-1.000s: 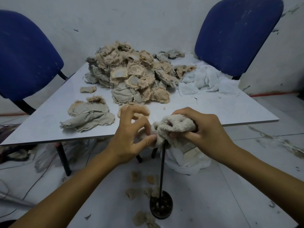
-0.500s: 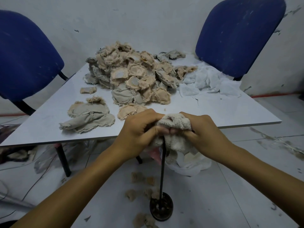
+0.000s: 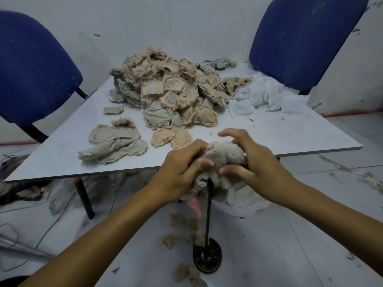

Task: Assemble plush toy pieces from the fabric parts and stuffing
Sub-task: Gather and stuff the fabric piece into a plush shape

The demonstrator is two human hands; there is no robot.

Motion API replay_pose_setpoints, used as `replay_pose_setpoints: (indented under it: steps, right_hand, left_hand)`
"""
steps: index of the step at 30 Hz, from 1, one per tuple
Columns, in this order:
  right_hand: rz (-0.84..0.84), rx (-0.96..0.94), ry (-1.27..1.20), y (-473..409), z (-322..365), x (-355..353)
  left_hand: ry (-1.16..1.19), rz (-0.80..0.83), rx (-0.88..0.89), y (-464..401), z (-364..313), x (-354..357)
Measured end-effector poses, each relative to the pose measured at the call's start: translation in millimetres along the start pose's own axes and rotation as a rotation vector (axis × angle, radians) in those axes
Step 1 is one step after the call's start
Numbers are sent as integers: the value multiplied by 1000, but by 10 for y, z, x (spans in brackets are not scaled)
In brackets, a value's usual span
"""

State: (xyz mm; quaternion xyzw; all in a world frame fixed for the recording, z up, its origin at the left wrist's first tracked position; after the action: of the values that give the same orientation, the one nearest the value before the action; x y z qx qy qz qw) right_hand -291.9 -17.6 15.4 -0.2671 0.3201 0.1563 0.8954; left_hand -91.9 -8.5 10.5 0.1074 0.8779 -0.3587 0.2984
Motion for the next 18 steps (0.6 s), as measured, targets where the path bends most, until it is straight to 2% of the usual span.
replay_pose_setpoints:
  steps: [3,5,7,9,14,16,18]
  right_hand:
    - [-175,-162,143,-31,65,-58]
    - [-164,-156,249,-46,61,-11]
    - [-104,-126,303,20,9,102]
    - [-31,-94,281,114,-54,223]
    - [-9,-30,197,133,-113,248]
    - [-20,-21,176,145,-119,226]
    - [-132,-68,164,152,-80,208]
  left_hand:
    - [-121,-54,70,-139,-59,-55]
    - [-161,-44,102,-173,-32,-74]
    - [-180,54,94,-123,29,-39]
    - [-157,148,48,-42,92,6]
    - [-116,165,19,5,126,19]
    - [-79,130,-3,8,79,27]
    - [33,24,-36,-26,28,10]
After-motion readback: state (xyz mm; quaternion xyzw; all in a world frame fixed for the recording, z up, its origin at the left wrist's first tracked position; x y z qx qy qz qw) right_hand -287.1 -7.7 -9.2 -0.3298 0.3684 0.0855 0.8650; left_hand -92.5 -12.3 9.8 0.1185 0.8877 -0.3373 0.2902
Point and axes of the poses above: each hand's wrist, its own y-axis away from the middle knuckle, its own x-axis out of the palm, z = x × y, the point moved 1 cm from there along -y, towards the middle knuckle, and after that the axes turned 2 degrees about x, right-handed, at the moved point
